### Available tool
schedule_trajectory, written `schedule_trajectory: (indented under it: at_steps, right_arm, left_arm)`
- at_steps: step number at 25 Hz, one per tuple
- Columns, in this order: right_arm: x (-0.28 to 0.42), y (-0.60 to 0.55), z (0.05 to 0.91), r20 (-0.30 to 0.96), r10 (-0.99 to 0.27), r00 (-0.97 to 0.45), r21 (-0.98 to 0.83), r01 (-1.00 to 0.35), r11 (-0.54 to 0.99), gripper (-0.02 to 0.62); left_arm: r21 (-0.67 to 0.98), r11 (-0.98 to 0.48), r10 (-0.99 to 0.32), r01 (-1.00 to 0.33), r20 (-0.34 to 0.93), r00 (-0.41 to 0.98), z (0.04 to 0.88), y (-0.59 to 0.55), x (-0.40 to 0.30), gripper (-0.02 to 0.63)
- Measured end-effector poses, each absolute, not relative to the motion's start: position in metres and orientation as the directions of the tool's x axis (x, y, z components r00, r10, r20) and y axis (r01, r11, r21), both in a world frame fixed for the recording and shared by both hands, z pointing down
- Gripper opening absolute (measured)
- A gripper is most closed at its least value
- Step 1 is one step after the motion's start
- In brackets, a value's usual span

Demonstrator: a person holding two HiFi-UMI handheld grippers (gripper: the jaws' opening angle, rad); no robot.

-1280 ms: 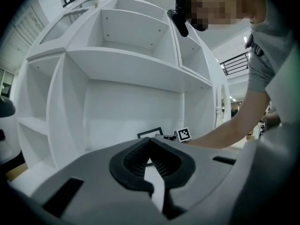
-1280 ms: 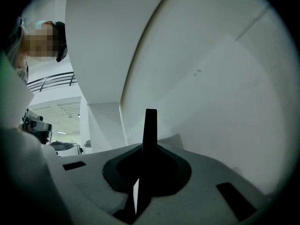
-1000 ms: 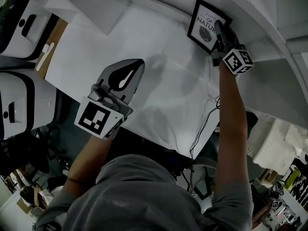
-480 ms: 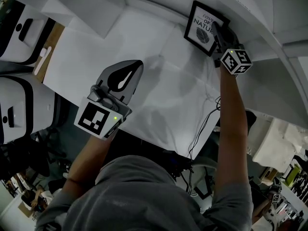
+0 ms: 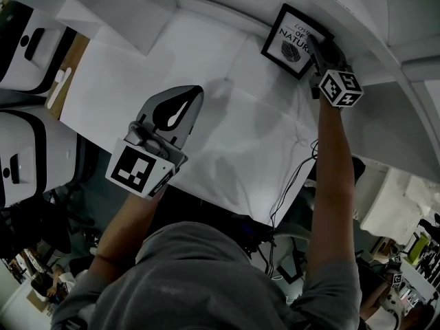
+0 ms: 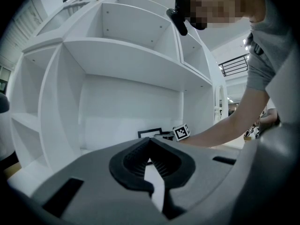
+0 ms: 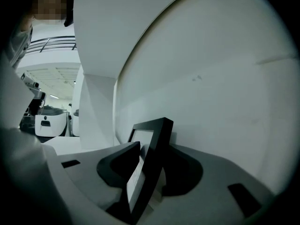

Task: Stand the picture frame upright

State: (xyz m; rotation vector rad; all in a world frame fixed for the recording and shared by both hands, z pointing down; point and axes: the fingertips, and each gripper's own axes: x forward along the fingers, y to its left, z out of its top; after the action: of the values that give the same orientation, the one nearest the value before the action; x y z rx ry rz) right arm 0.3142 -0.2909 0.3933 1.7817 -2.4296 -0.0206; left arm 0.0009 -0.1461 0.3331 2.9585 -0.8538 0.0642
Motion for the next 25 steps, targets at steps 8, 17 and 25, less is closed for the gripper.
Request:
schedule_trajectory:
  at_steps: [8, 17, 25]
  right_arm:
    - [0.320, -0.293, 0.398, 0.144, -0.956, -0.257, 0.174, -0.944, 0.280, 0.173]
    - [0.325, -0.291, 0.396, 0.176, -0.959, -0.224, 0.247, -0.933, 0.263, 0.193]
    - [0.324, -0.294, 0.400, 0.262, -0.941, -0.213, 0.222, -0.936, 0.274, 0.199]
  left_arm:
    - [0.054, -0.851, -0.519, -0.522, 0.061, 0.853, 0.337, -0.145, 0.005, 0.006]
    - [0.056, -0.849, -0.523, -0.526, 0.065, 0.850, 0.338, -0.145, 0.003, 0.006]
    - [0.062, -0.850, -0.520, -0.523, 0.070, 0.852, 0.343, -0.145, 0.003, 0.006]
